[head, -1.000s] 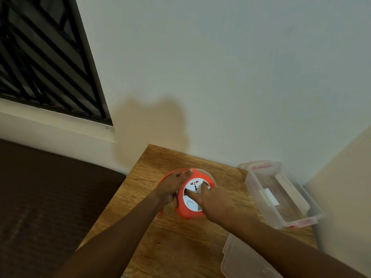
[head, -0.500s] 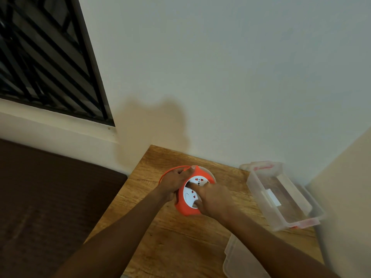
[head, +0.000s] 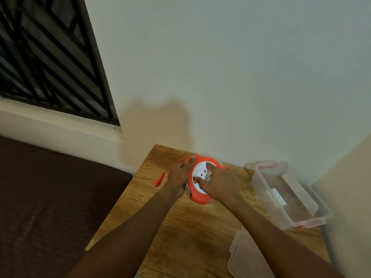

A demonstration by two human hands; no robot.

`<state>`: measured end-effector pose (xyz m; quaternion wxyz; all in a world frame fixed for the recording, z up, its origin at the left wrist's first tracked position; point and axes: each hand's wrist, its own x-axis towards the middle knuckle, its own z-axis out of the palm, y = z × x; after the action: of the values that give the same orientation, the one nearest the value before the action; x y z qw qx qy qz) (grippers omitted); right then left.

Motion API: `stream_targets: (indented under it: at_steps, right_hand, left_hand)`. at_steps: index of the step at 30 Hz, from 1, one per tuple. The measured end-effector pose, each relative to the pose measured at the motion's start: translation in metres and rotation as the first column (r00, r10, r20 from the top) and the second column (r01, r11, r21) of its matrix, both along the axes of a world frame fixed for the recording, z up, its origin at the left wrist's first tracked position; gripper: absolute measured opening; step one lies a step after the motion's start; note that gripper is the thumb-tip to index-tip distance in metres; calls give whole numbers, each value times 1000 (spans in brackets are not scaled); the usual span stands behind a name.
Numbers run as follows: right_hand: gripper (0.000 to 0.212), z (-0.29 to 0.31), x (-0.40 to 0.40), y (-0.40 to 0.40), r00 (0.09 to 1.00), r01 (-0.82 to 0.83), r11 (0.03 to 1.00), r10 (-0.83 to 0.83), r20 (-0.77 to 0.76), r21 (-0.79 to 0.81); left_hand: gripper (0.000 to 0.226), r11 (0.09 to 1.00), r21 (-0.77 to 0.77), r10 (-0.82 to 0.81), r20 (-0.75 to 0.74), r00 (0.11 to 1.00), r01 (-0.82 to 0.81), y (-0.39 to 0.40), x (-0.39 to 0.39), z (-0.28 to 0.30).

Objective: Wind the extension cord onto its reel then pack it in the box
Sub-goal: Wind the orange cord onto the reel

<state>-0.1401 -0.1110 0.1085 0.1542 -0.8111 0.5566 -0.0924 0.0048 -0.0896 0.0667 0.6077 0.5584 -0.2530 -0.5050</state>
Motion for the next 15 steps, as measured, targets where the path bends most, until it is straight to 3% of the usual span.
stream_targets:
  at_steps: [4, 8, 11, 13, 15]
  right_hand:
    - [75, 0, 3, 4, 949, 140, 955, -204, 240, 261]
    - [77, -13, 7, 12, 748, 222, 831, -481, 457, 511]
    - [60, -16, 4, 15, 639, 200, 770, -572, 515, 606]
    - [59, -13, 0, 21, 656, 175, 791, -538, 530, 586]
    - [64, -11, -3, 30, 838, 169, 925, -316, 445, 339]
  left_hand:
    - [30, 998, 5, 55, 72, 996, -56, 2, -11, 4]
    - [23, 999, -30, 49, 219, 974, -43, 5, -12, 3]
    - [20, 998, -22, 54, 236, 970, -50, 9, -11, -1]
    - [23, 998, -28, 65, 201, 977, -60, 11, -11, -4]
    - [30, 997, -13, 79, 132, 988, -78, 13, -10, -4]
